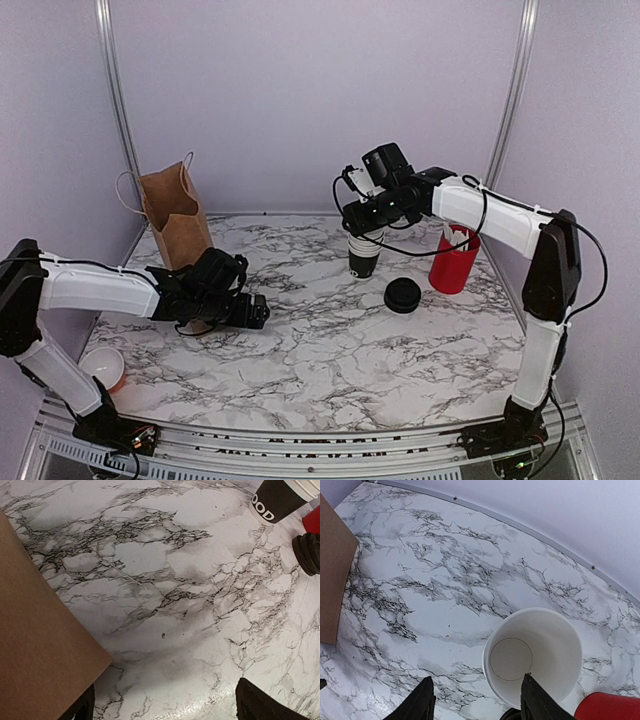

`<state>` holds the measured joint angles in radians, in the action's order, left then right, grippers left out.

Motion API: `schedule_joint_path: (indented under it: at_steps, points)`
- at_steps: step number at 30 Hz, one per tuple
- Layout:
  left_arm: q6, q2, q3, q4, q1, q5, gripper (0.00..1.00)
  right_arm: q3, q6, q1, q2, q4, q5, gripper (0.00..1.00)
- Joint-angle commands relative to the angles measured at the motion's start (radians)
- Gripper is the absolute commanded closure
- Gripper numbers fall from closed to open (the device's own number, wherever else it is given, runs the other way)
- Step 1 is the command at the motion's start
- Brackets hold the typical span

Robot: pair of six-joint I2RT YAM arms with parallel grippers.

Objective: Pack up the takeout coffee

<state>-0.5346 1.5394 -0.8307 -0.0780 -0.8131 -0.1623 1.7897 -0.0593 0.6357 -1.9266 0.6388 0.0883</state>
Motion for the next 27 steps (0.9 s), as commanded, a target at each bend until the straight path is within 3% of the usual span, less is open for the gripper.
schedule_joint_path:
  at_steps: [1, 9, 13, 27]
  points:
    - [0.04, -0.04, 0.014, 0.006, 0.057, -0.021, 0.01, 0.051, 0.012, 0.007, -0.021, 0.018, 0.002, 0.43]
    - [0.055, -0.049, 0.001, 0.007, 0.126, -0.003, 0.01, 0.059, 0.016, 0.011, -0.032, 0.035, 0.004, 0.46]
    - [0.064, -0.059, -0.014, 0.02, 0.126, 0.078, 0.01, 0.059, 0.024, 0.02, -0.039, 0.043, 0.022, 0.48]
    - [0.076, -0.097, -0.079, -0.01, 0.008, 0.13, 0.01, 0.081, 0.039, 0.027, -0.08, 0.03, 0.097, 0.63]
